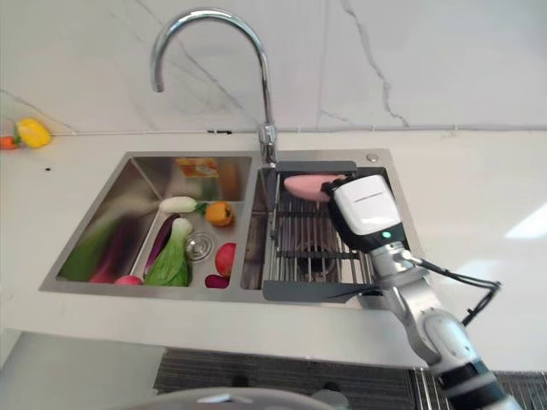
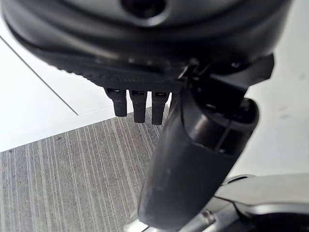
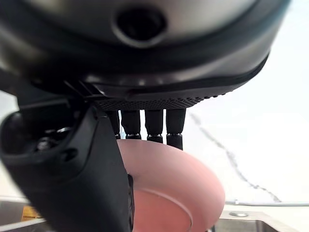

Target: Place the dishes in the dishwasher.

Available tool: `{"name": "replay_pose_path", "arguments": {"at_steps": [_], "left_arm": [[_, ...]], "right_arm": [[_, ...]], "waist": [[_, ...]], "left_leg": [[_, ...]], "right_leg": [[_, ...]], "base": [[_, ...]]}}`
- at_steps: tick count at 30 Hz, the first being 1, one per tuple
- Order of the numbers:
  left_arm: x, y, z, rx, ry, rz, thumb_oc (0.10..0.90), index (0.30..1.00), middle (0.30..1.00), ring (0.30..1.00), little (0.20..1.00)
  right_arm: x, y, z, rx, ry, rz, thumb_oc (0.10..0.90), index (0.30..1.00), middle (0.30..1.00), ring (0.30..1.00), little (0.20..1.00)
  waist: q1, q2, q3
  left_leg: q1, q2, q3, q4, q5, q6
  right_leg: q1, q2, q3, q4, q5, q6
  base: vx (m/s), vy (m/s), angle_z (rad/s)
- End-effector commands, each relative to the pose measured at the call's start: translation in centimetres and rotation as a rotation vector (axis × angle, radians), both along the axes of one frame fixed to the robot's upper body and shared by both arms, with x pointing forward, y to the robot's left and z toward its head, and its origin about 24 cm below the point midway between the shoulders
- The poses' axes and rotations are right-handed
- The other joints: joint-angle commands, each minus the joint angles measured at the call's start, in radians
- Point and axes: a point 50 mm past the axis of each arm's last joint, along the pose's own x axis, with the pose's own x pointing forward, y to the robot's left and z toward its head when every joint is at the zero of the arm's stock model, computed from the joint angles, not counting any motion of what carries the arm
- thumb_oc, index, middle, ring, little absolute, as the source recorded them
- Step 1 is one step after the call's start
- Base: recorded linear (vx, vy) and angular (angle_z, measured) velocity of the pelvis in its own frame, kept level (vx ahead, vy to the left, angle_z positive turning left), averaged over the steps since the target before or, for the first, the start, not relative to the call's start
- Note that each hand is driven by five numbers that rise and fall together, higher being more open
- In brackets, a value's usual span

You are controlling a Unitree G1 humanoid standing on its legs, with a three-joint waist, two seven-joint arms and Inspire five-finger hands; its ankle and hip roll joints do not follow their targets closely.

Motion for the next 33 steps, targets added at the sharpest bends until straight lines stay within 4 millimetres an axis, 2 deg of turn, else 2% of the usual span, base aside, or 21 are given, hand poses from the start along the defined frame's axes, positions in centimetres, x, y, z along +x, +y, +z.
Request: {"name": "replay_pose_path", "arguments": {"at_steps": [1,5,6,8,9,10,12,15,17,24,27,28,31,32,33], "left_arm": [[2.2,-0.2,0.1,0.022,-0.017,-0.089,0.8,0.9,0.9,0.9,0.9],[2.5,-0.4,0.1,0.001,-0.03,-0.091,0.8,0.9,0.9,0.9,0.9],[2.5,-0.5,0.1,0.0,-0.03,-0.093,0.8,0.9,0.9,0.9,0.9],[2.9,-0.1,0.2,0.001,-0.052,-0.057,0.8,0.9,0.9,0.9,0.9],[3.0,-0.1,0.3,0.003,-0.058,-0.054,0.8,0.9,0.9,0.9,0.9],[3.0,-0.1,0.3,0.003,-0.059,-0.054,0.8,0.9,0.9,0.9,0.9],[3.5,0.2,0.4,0.008,-0.073,-0.049,0.8,0.9,0.9,0.9,0.9],[4.5,0.4,0.6,0.01,-0.111,-0.008,0.8,0.9,0.9,0.9,0.9],[5.6,0.3,0.9,0.006,-0.157,0.019,0.8,0.9,0.9,0.9,0.9],[8.3,-0.5,1.6,-0.014,-0.231,-0.006,0.8,0.9,0.9,0.9,0.9],[9.1,-1.0,1.7,-0.022,-0.24,-0.044,0.8,0.9,0.9,0.9,0.9],[9.1,-1.0,1.7,-0.022,-0.24,-0.044,0.8,0.9,0.9,0.9,0.9],[9.0,-0.5,1.7,-0.006,-0.218,-0.064,0.8,0.9,0.9,0.9,0.9],[9.0,-0.5,1.7,-0.006,-0.218,-0.064,0.8,0.9,0.9,0.9,0.9],[8.7,0.0,1.6,0.006,-0.198,-0.059,0.8,0.9,0.9,0.9,0.9]], "right_arm": [[-1.3,-2.7,9.6,0.045,-0.546,-0.079,0.4,0.3,0.3,0.3,0.3],[-3.7,-5.0,11.1,-0.013,-0.638,-0.19,0.4,0.3,0.3,0.3,0.3],[-3.8,-5.0,11.1,-0.014,-0.639,-0.192,0.4,0.3,0.3,0.3,0.3],[-4.7,-6.4,11.8,-0.043,-0.664,-0.257,0.4,0.3,0.3,0.3,0.3],[-5.0,-6.7,11.8,-0.048,-0.659,-0.278,0.4,0.3,0.3,0.3,0.3],[-5.0,-6.7,11.9,-0.048,-0.66,-0.278,0.4,0.3,0.3,0.3,0.3],[-5.6,-7.4,11.9,-0.046,-0.656,-0.307,0.4,0.3,0.3,0.3,0.3],[-5.8,-8.1,11.2,0.002,-0.61,-0.339,0.4,0.3,0.3,0.3,0.3],[-5.7,-8.6,9.8,0.043,-0.539,-0.365,0.4,0.3,0.3,0.3,0.3],[-4.9,-10.3,5.1,0.053,-0.287,-0.477,0.4,0.3,0.3,0.3,0.3],[-3.9,-11.1,2.7,0.02,-0.166,-0.521,0.4,0.3,0.3,0.3,0.3],[-3.9,-11.1,2.7,0.02,-0.166,-0.521,0.4,0.3,0.3,0.3,0.3],[-2.4,-12.4,-0.7,-0.076,0.017,-0.58,0.4,0.3,0.3,0.3,0.3],[-2.4,-12.4,-0.7,-0.076,0.017,-0.58,0.4,0.3,0.3,0.3,0.3],[-1.6,-13.2,-2.0,-0.12,0.093,-0.613,0.4,0.3,0.3,0.3,0.3]], "waist": [[-0.033,-0.027,-0.008],[-0.094,-0.016,0.0],[-0.089,-0.016,-0.001],[-0.149,-0.007,0.014],[-0.167,-0.006,0.015],[-0.163,-0.006,0.014],[-0.2,-0.003,0.017],[-0.249,0.0,0.032],[-0.272,-0.001,0.047],[-0.272,-0.013,0.1],[-0.257,-0.013,0.134],[-0.257,-0.013,0.134],[-0.222,-0.014,0.172],[-0.222,-0.014,0.172],[-0.193,-0.011,0.188]], "left_leg": [[0.029,0.034,0.031,0.004,-0.045,-0.046],[0.051,0.026,0.101,0.007,-0.075,-0.034],[0.049,0.026,0.105,0.005,-0.069,-0.033],[0.064,0.012,0.169,0.009,-0.095,-0.016],[0.066,0.007,0.193,0.008,-0.101,-0.011],[0.063,0.007,0.198,0.006,-0.094,-0.012],[0.066,0.0,0.236,0.005,-0.103,-0.003],[0.062,-0.012,0.286,0.004,-0.111,0.007],[0.058,-0.019,0.311,0.005,-0.121,0.013],[0.027,-0.022,0.307,0.007,-0.108,0.01],[0.007,-0.021,0.294,0.012,-0.1,0.007],[0.007,-0.021,0.294,0.012,-0.1,0.007],[-0.019,-0.017,0.279,0.02,-0.085,0.0],[-0.019,-0.017,0.279,0.02,-0.085,0.0],[-0.033,-0.011,0.267,0.032,-0.08,-0.006]], "right_leg": [[0.003,-0.004,0.055,0.019,-0.079,0.042],[-0.039,-0.009,0.142,0.022,-0.061,0.063],[-0.044,-0.009,0.146,0.02,-0.054,0.062],[-0.094,-0.01,0.235,0.03,-0.037,0.078],[-0.114,-0.007,0.265,0.033,-0.029,0.082],[-0.12,-0.006,0.269,0.032,-0.022,0.08],[-0.157,-0.001,0.319,0.045,-0.013,0.085],[-0.21,0.005,0.376,0.058,0.004,0.093],[-0.237,0.01,0.401,0.061,0.013,0.103],[-0.278,-0.004,0.398,0.082,0.021,0.104],[-0.292,-0.01,0.388,0.088,0.025,0.101],[-0.292,-0.01,0.388,0.088,0.025,0.101],[-0.303,-0.019,0.364,0.098,0.027,0.097],[-0.303,-0.019,0.364,0.098,0.027,0.097],[-0.299,-0.027,0.345,0.097,0.025,0.093]], "base": [[0.02,0.061,-0.23],[0.0,0.075,-0.64],[-0.01,0.09,-0.86],[-0.03,0.142,-1.27],[-0.03,0.106,-1.45],[-0.03,0.069,-1.28],[-0.02,0.085,-1.11],[-0.01,0.105,-0.85],[-0.05,0.076,-0.88],[-0.08,0.008,-0.27],[-0.1,-0.011,0.14],[-0.08,-0.023,0.07],[-0.11,-0.051,0.11],[-0.07,-0.082,0.33],[-0.09,-0.09,0.52]]}}
